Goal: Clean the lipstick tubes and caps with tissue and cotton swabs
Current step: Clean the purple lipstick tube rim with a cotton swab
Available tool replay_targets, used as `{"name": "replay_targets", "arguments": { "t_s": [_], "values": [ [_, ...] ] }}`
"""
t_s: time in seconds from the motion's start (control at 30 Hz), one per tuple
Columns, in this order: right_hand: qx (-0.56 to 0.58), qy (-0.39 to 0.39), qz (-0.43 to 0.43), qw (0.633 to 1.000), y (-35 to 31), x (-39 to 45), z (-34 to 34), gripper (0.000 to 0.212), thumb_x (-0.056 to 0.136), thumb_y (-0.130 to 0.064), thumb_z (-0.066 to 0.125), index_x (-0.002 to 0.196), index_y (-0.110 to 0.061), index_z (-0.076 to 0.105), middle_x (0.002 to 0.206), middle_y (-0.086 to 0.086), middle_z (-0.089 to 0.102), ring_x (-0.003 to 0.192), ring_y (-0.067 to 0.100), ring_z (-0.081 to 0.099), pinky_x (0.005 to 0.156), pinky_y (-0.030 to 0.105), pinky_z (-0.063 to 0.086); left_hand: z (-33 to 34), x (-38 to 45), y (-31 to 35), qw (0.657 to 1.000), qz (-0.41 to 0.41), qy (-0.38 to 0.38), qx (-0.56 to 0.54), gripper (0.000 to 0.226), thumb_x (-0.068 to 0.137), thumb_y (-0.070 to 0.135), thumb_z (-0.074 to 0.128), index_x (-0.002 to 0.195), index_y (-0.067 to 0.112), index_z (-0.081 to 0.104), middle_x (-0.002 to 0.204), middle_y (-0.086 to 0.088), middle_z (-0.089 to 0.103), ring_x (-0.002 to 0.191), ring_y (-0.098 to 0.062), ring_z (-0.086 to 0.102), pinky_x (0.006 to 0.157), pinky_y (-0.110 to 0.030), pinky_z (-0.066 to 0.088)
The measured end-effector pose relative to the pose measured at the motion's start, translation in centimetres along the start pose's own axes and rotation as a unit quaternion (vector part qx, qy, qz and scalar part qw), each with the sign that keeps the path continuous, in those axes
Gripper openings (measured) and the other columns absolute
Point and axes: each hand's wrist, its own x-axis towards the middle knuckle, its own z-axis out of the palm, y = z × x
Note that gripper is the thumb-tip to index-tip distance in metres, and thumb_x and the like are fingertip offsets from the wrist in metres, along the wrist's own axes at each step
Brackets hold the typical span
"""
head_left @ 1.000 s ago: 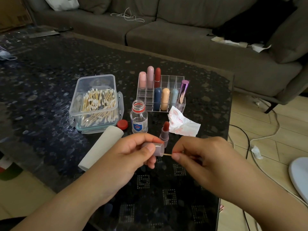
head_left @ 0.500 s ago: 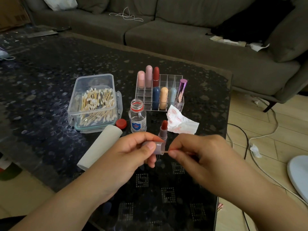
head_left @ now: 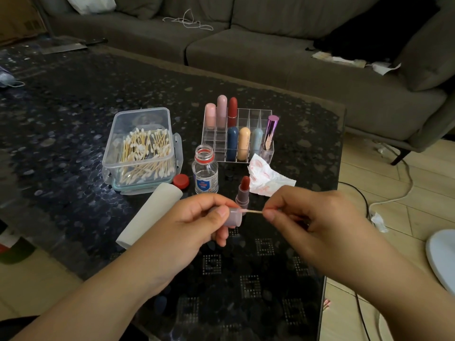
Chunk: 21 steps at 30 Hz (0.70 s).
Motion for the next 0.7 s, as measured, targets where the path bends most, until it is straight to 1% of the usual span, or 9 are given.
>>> {"name": "replay_targets", "arguments": {
  "t_s": [0.07,0.13,0.23,0.3,0.4,0.43,0.53,0.6,0.7],
  "values": [
    [-0.009,-0.021,0.003,1.000,0.01,0.04,0.11,0.018,0.084,-0.047,0.044,0.084,-0.034,0.057,0.055,-0.016,0.051,0.054,0.002,0.051,0.048,0.014,0.037,-0.03,0.02,0.05,1.000,0.003,0.004,-0.004,0.024,0.080,0.029,0.052,0.089,0.025,0.073,0.086,-0.020,0.062,0.070,-0.015,0.055,0.074,-0.034,0.043],
    [0.021,-0.053,-0.012,0.998,-0.06,-0.06,0.14,0.017,0.084,-0.045,0.046,0.082,-0.032,0.056,0.056,-0.013,0.051,0.053,0.006,0.049,0.048,0.013,0.034,0.05,-0.07,0.11,1.000,0.004,0.002,-0.003,0.023,0.080,0.029,0.052,0.089,0.025,0.073,0.087,-0.021,0.063,0.070,-0.015,0.056,0.074,-0.035,0.043],
    [0.014,-0.007,-0.016,1.000,0.00,-0.05,-0.02,0.016,0.085,-0.041,0.049,0.080,-0.031,0.060,0.054,-0.018,0.048,0.053,-0.002,0.048,0.049,0.007,0.033,0.10,-0.08,0.11,1.000,0.000,-0.003,0.005,0.024,0.080,0.030,0.051,0.088,0.027,0.073,0.088,-0.021,0.062,0.071,-0.014,0.056,0.076,-0.035,0.045],
    [-0.010,0.002,-0.004,1.000,0.11,0.05,-0.05,0.017,0.084,-0.043,0.048,0.080,-0.032,0.061,0.053,-0.021,0.045,0.053,-0.004,0.047,0.049,0.008,0.035,0.07,-0.01,0.11,1.000,-0.003,0.004,0.003,0.024,0.079,0.030,0.051,0.088,0.027,0.073,0.088,-0.023,0.061,0.069,-0.014,0.055,0.076,-0.035,0.045],
    [0.018,-0.053,-0.013,0.998,0.03,-0.09,0.01,0.018,0.084,-0.043,0.048,0.080,-0.030,0.059,0.054,-0.013,0.049,0.052,0.004,0.047,0.048,0.011,0.032,0.12,-0.12,0.21,1.000,-0.007,0.002,0.003,0.024,0.079,0.030,0.051,0.087,0.026,0.073,0.089,-0.023,0.062,0.069,-0.014,0.055,0.075,-0.035,0.045],
    [0.030,-0.054,-0.016,0.998,-0.01,-0.10,-0.02,0.018,0.084,-0.042,0.049,0.079,-0.029,0.059,0.055,-0.011,0.051,0.052,0.005,0.047,0.049,0.010,0.032,0.13,-0.17,0.20,1.000,-0.009,-0.001,0.007,0.024,0.079,0.031,0.051,0.087,0.027,0.073,0.088,-0.022,0.062,0.069,-0.014,0.055,0.076,-0.035,0.045],
    [0.013,-0.011,0.001,1.000,0.11,-0.03,-0.16,0.017,0.084,-0.043,0.049,0.079,-0.031,0.060,0.053,-0.014,0.051,0.052,0.001,0.050,0.050,0.010,0.035,0.06,-0.14,0.17,1.000,-0.009,-0.006,0.009,0.024,0.079,0.031,0.051,0.087,0.026,0.073,0.082,-0.014,0.062,0.069,-0.013,0.055,0.077,-0.034,0.044],
    [0.014,-0.033,0.008,0.999,0.13,-0.03,-0.06,0.015,0.085,-0.042,0.051,0.078,-0.031,0.059,0.052,-0.014,0.049,0.052,0.003,0.049,0.049,0.011,0.035,-0.04,-0.12,0.11,1.000,-0.002,0.002,0.002,0.023,0.079,0.030,0.052,0.088,0.027,0.073,0.080,-0.008,0.063,0.069,-0.012,0.055,0.077,-0.032,0.045],
    [0.067,-0.065,0.001,0.996,-0.09,-0.17,0.04,0.011,0.084,-0.032,0.058,0.076,-0.026,0.061,0.054,-0.007,0.051,0.050,0.008,0.045,0.048,0.009,0.031,0.04,-0.28,0.07,1.000,0.002,-0.004,0.024,0.023,0.078,0.029,0.053,0.093,0.033,0.071,0.071,0.006,0.062,0.069,-0.008,0.057,0.075,-0.024,0.047]
  ]
}}
